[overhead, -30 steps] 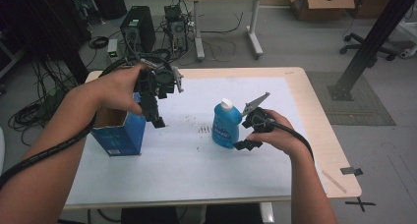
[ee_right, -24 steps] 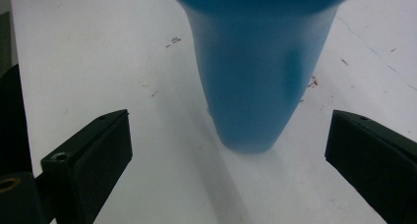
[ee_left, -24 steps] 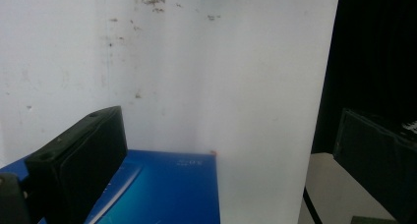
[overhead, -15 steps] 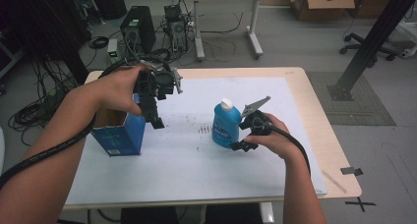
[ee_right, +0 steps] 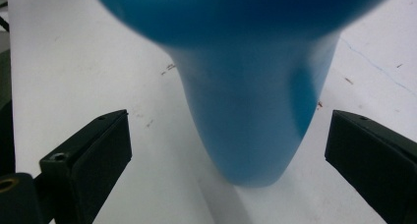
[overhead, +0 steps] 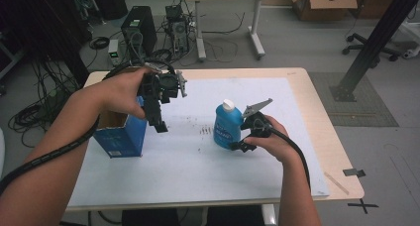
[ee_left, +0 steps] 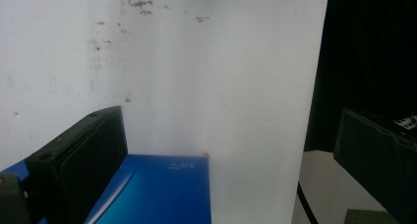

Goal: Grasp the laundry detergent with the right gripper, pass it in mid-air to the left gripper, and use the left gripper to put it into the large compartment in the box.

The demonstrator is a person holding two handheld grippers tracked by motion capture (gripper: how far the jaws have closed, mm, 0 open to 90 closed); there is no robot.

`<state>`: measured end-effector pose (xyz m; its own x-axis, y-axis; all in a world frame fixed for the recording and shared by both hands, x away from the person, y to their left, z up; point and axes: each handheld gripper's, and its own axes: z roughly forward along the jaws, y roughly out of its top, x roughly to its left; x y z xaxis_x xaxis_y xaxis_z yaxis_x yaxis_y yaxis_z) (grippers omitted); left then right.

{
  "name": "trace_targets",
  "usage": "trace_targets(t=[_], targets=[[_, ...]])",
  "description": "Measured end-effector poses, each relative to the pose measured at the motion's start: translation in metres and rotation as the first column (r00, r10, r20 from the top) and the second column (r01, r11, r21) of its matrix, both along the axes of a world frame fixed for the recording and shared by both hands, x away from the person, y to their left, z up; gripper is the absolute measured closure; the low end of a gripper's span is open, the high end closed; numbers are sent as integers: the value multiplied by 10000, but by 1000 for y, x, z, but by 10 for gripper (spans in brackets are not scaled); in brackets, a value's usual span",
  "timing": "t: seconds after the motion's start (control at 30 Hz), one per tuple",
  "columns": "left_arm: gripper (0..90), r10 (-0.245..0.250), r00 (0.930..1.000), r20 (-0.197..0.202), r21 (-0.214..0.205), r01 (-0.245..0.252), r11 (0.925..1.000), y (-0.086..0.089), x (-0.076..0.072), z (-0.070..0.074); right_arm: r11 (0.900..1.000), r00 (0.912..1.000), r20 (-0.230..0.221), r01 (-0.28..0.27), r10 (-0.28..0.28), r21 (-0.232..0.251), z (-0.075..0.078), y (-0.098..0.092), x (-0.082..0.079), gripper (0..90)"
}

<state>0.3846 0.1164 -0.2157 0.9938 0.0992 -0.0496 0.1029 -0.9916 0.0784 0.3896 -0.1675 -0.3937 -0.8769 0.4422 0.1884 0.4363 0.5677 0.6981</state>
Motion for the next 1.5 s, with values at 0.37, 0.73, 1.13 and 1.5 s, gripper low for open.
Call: trace_targets(t=[0.37,0.73,1.13,1.5], targets=[[2,-66,9999,-80,37,66,10000,-1,0,-4,9964,9987,262,414,-435,741,-4,1,0,37],[2,-141,9998,-107,41,142,9999,-2,0,-6,9872,9948,463,832,-902,1364,-14,3,-1,39],[2,-273,9996,-100,-44,272,9996,-4,-1,-7,9670,9875,629,1274,-1444,2205,-27,5,-2,45],[2,-298,9995,-121,-131,296,9995,-3,-1,-9,9458,9761,881,1676,-1989,2781,-35,8,-4,50]])
